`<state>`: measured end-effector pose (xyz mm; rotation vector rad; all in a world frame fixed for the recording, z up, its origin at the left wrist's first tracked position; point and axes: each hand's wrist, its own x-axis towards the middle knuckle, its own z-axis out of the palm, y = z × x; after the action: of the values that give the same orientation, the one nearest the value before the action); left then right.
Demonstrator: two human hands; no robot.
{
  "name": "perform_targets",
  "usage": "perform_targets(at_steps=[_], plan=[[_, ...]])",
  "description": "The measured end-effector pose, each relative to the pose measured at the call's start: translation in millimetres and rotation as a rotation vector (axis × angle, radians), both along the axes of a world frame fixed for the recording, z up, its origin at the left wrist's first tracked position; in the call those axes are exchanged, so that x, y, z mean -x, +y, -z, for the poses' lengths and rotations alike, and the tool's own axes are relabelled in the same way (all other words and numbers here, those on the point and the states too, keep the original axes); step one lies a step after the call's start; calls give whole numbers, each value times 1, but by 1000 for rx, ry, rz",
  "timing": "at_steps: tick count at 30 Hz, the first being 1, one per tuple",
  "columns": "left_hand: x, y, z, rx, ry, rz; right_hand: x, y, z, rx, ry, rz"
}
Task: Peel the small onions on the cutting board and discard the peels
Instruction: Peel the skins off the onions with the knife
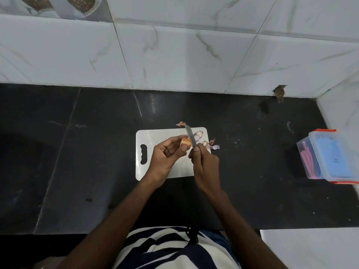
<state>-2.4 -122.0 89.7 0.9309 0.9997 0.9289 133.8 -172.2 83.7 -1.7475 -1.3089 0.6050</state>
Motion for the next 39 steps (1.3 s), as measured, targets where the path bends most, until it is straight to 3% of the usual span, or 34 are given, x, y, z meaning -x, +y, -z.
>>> perform_targets(at_steps=[4, 9, 16, 22, 26, 33, 39], plan=[[-2, -3, -2, 12, 23, -2, 2, -3, 2, 0, -5, -7], [4, 5, -11, -113, 126, 109, 3, -3, 1, -24, -42, 7], [22, 26, -29, -391, 469, 343, -24, 1, -9, -79, -60, -255], [27, 33, -38, -456, 568, 422, -33, 7, -11, -52, -300, -429], [29, 27, -31, -358, 475, 363, -33, 10, -10, -70, -323, -431], [30, 13, -25, -264, 253, 305, -25, 2, -18, -119, 12, -404], [33, 15, -26, -283, 240, 339, -27, 0, -21, -96, -33, -351]])
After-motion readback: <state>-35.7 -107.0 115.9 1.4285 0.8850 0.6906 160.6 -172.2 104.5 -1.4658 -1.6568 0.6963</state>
